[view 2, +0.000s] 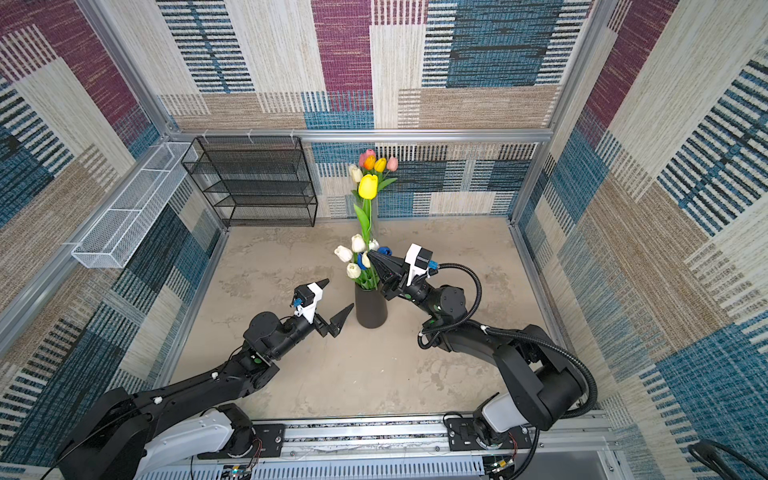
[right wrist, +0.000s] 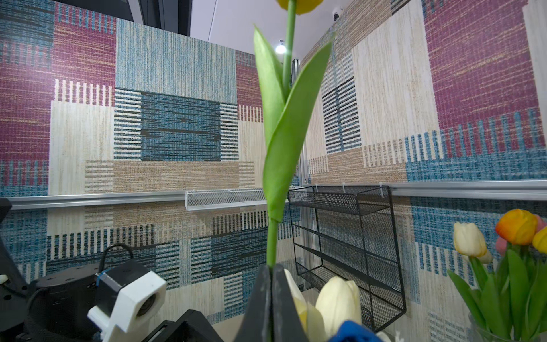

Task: Arrange the flowers into the vase
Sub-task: 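Close the right gripper on the yellow tulip stem and lift it, then carry the yellow tulip toward the left gripper beside the black vase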

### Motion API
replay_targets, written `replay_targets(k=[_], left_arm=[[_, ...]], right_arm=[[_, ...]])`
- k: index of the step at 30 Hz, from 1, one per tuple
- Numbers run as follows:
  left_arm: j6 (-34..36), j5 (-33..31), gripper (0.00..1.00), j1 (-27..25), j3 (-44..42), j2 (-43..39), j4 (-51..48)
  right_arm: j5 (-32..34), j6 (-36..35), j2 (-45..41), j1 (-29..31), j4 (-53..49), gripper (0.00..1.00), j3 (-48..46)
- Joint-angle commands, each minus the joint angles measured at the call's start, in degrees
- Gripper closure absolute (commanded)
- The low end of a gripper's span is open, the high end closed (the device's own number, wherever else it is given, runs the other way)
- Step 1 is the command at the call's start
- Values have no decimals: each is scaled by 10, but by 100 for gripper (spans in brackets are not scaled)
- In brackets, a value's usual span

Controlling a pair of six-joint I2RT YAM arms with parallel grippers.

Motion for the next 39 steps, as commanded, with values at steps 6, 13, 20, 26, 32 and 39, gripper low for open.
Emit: replay_targets(k=[6, 13, 20, 26, 32, 39], left_arm=[[6, -7, 2, 0, 0, 0, 2], [7, -12, 2, 0, -6, -9, -5], [14, -12, 2, 0, -1, -6, -11], [11, -10, 2, 0, -1, 0, -3], [9, -14, 2, 0, -8, -9, -6], [9, -13, 2, 0, -9, -3, 0]], right_arm=[[24, -54, 50, 2, 228, 100, 43], [24, -49, 54, 2, 228, 100, 26], [26, -50, 35, 2, 227, 100, -15], [16, -60, 39, 2, 227, 100, -30], [8, -76, 29, 2, 226, 96, -59], [19, -101, 6, 2, 193, 89, -72]])
